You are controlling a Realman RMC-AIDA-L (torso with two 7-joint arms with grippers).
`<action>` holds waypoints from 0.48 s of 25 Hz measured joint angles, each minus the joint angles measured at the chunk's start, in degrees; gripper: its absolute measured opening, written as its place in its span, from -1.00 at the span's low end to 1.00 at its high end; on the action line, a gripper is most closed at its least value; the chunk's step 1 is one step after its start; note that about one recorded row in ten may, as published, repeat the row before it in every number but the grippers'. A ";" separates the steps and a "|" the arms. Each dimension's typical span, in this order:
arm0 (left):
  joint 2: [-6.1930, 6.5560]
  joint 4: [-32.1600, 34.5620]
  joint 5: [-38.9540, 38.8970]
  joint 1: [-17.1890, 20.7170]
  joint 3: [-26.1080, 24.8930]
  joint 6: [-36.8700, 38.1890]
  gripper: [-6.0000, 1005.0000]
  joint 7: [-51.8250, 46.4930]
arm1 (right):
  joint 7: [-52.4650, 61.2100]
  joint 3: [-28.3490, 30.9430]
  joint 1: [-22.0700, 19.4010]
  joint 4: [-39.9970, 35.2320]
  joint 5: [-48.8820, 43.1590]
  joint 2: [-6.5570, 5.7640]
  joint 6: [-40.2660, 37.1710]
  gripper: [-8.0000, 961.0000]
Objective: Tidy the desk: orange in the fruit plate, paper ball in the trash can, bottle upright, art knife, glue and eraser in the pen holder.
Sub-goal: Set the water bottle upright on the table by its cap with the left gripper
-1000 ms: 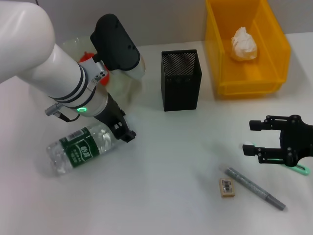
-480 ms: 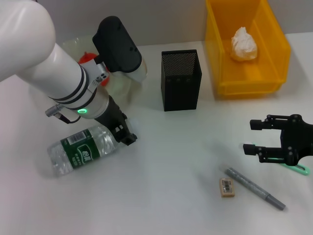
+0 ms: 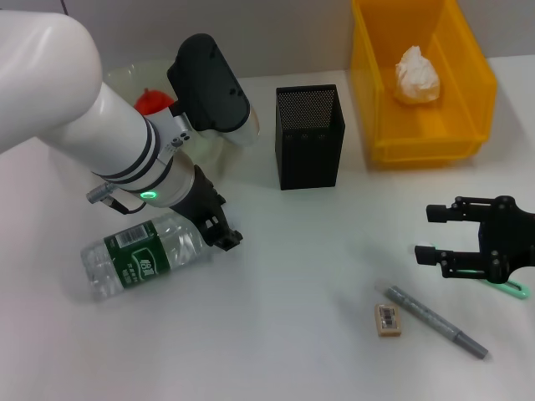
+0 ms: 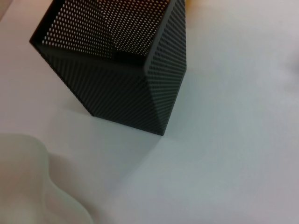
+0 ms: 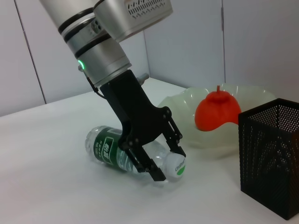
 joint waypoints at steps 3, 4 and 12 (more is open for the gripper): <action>0.00 -0.01 0.02 0.02 0.04 0.00 0.17 0.05 | 0.01 0.04 0.03 0.14 0.05 -0.04 0.00 0.45; 0.00 -0.01 0.02 0.02 0.04 0.00 0.17 0.05 | 0.01 0.11 0.04 0.15 0.07 -0.05 0.00 0.45; 0.00 -0.03 0.02 0.23 0.59 -0.37 0.17 0.52 | 0.01 0.44 0.08 0.23 0.08 -0.10 0.00 0.45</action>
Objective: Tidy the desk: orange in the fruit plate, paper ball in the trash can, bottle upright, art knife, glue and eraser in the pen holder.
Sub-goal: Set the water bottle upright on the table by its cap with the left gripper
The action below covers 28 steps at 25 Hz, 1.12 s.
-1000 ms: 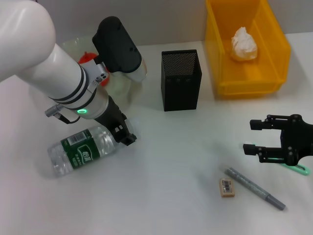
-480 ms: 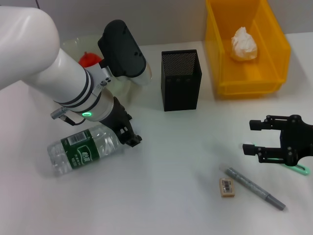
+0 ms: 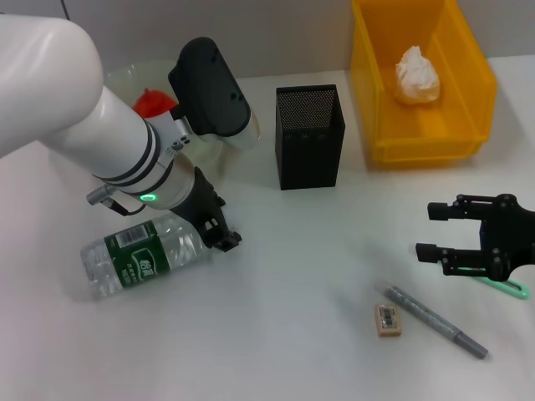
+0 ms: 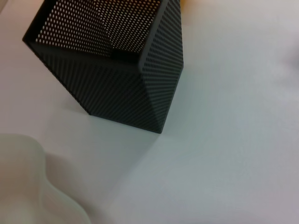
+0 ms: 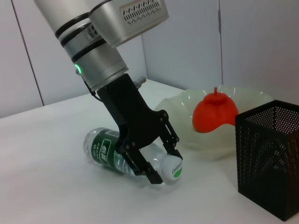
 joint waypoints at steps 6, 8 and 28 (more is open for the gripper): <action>0.00 0.00 -0.02 0.02 0.00 -0.38 0.11 0.10 | 0.00 0.00 0.18 0.04 0.00 0.00 0.00 0.45; 0.00 0.00 -0.02 0.02 0.00 -0.39 0.06 0.10 | 0.00 0.00 0.24 0.03 0.00 0.00 0.00 0.45; 0.00 0.54 0.03 0.45 -0.67 -0.22 -0.11 0.14 | 0.08 0.09 0.24 0.03 0.00 0.00 0.00 0.45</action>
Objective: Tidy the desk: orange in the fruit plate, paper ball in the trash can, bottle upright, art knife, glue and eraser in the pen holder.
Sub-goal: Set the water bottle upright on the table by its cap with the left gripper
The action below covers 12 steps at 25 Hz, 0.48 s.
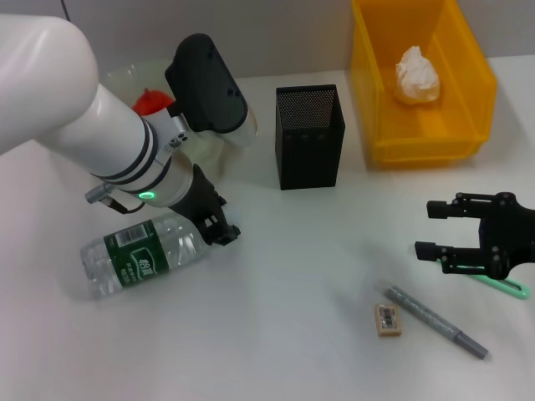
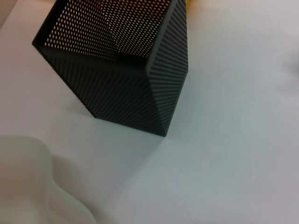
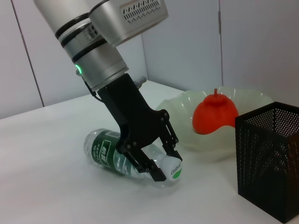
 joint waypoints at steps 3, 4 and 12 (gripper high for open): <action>0.00 0.14 -0.01 0.03 -0.44 0.28 -0.11 0.00 | 0.00 0.04 0.00 0.00 0.01 0.00 0.00 0.45; 0.00 0.39 -0.02 0.03 -1.16 0.72 -0.11 0.00 | 0.00 0.09 0.00 0.00 0.02 0.00 0.00 0.45; 0.06 1.45 -0.30 0.03 -4.82 3.46 -0.11 0.00 | 0.00 0.18 0.00 0.26 0.08 -0.04 0.00 0.45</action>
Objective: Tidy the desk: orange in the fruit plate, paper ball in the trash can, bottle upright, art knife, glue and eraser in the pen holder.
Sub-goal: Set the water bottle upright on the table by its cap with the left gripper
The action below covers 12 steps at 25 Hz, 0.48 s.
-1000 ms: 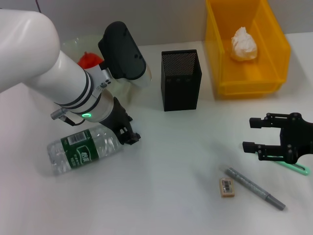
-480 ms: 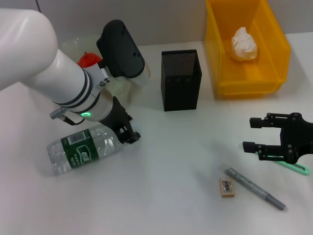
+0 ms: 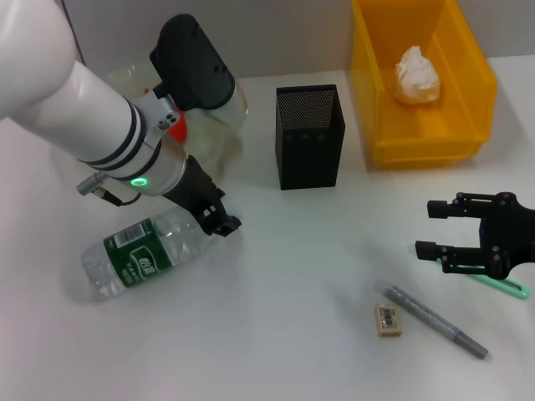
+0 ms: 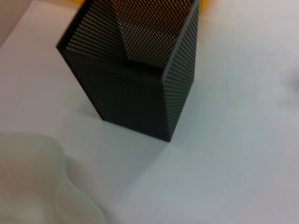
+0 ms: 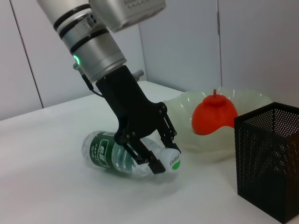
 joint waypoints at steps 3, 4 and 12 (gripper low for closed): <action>0.16 0.72 -0.95 0.01 -1.76 1.48 -0.11 0.29 | 0.00 0.00 0.00 0.00 0.00 -0.01 0.00 0.45; 0.17 0.79 -1.18 0.01 -2.33 1.95 -0.11 0.49 | 0.00 0.00 0.06 0.00 0.00 -0.03 0.00 0.45; 0.43 0.92 -4.18 -0.01 -9.75 6.66 -0.11 3.15 | 0.00 0.01 0.23 0.00 0.00 -0.04 0.00 0.45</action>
